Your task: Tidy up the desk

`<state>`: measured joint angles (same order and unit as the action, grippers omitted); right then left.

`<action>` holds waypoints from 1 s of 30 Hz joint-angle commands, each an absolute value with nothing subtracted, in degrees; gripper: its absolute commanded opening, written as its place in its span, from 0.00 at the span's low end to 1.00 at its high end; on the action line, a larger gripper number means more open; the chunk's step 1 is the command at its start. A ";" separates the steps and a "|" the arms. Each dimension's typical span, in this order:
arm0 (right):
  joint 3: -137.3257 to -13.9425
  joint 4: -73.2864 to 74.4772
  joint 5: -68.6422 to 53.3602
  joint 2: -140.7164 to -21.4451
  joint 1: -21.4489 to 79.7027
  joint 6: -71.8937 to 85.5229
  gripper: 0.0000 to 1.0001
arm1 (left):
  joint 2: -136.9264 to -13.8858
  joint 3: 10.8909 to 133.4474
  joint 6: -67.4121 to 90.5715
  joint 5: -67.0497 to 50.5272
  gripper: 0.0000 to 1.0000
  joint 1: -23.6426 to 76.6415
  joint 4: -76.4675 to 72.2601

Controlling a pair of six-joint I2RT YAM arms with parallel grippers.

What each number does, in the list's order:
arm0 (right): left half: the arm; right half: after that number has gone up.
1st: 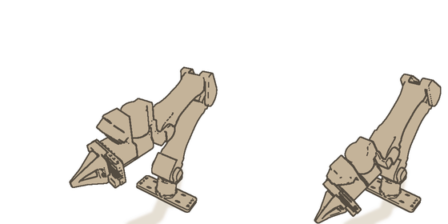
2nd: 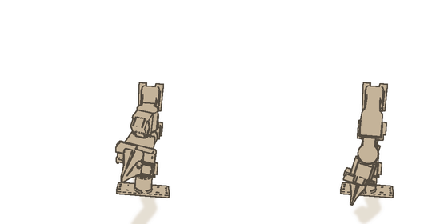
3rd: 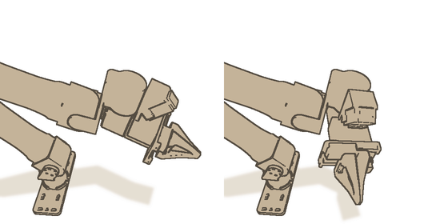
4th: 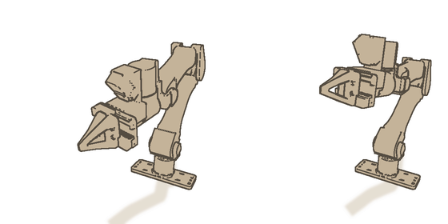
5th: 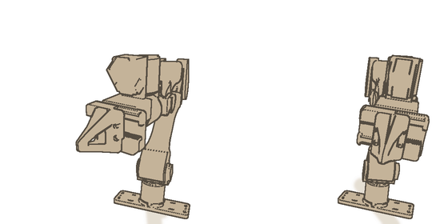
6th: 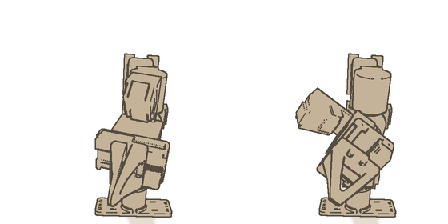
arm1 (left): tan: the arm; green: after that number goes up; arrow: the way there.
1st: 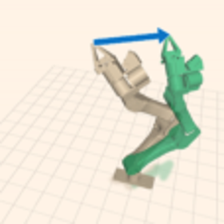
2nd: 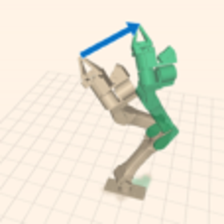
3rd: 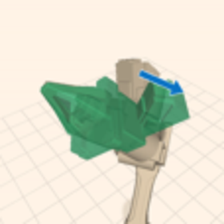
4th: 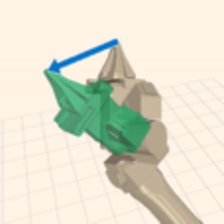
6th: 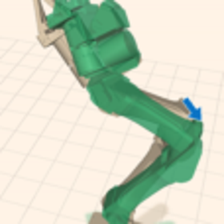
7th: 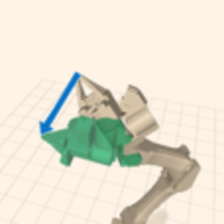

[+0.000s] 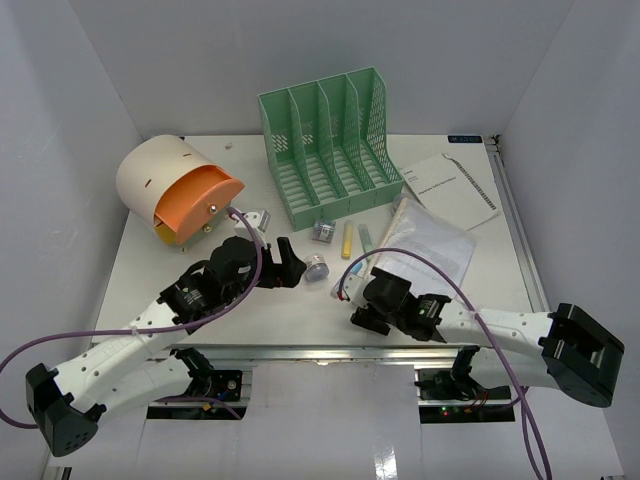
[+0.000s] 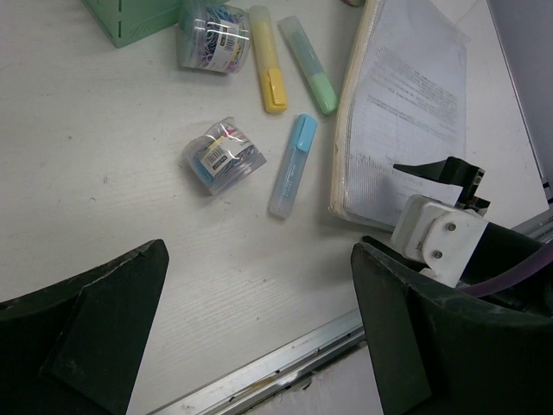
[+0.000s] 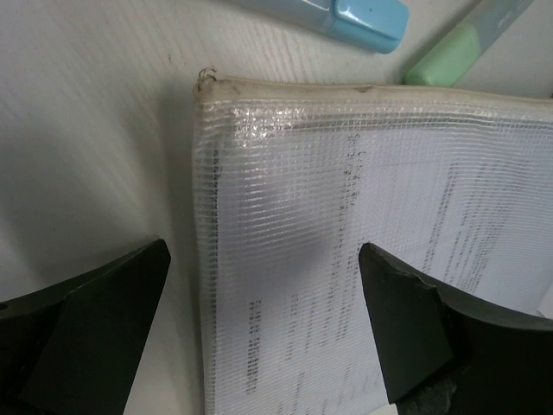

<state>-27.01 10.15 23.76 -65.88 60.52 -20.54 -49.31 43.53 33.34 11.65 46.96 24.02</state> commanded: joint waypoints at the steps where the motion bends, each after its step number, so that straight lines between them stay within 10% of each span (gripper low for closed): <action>1: -24.04 3.92 29.91 -70.12 60.91 -20.99 0.82 | -48.42 42.81 36.49 12.17 0.98 46.85 23.85; 6: -22.84 5.03 27.46 -66.40 60.70 -22.30 0.30 | -48.94 41.51 37.79 10.71 0.98 46.85 21.88; 11: -25.60 13.36 19.29 -57.46 58.36 -24.39 0.08 | -49.37 40.65 36.70 6.94 0.98 46.77 18.00; 30: -32.41 17.49 -1.74 -38.62 11.56 -43.26 0.08 | -81.48 57.32 36.42 -2.51 0.95 50.00 8.62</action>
<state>-30.79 17.75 6.20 -38.35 19.19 -39.47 -76.54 51.62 31.98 -4.21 47.80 10.61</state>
